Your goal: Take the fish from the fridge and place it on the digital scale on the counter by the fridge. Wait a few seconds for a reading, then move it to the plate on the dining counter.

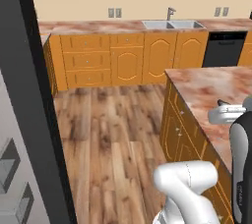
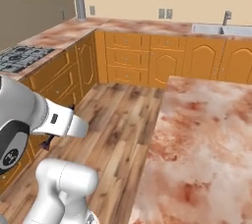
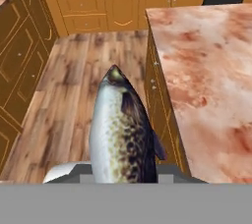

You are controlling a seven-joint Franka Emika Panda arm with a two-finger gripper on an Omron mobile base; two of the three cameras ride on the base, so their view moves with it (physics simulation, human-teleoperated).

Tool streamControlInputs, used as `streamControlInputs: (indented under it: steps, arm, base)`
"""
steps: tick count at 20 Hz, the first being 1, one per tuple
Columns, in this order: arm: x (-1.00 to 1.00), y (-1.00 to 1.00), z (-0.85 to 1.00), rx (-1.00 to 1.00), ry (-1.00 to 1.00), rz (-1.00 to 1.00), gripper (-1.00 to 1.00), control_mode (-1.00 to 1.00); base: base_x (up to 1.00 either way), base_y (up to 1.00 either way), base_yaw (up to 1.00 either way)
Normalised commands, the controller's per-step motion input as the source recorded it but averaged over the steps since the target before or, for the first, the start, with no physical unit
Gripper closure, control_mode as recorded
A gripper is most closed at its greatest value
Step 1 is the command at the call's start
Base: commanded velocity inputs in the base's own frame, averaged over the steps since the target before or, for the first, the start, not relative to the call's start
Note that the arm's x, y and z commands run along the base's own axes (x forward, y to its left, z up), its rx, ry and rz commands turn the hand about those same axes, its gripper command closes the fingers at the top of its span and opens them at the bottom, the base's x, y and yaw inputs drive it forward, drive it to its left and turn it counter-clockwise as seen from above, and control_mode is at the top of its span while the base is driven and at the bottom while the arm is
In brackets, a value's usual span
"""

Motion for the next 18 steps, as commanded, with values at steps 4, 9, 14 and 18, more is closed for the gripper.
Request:
streamControlInputs:
  steps: [4,9,14,18]
  arm:
    - [0.00,0.00,0.00,0.00,0.00,0.00,1.00,1.00]
    - [0.00,0.00,0.00,0.00,0.00,0.00,1.00,1.00]
    - [0.00,0.00,0.00,0.00,0.00,0.00,1.00,1.00]
    - [0.00,0.00,0.00,0.00,0.00,0.00,1.00,1.00]
  base:
    - [1.00,0.00,0.00]
    - [1.00,0.00,0.00]
    - [1.00,0.16,0.00]
    - [1.00,0.47,0.12]
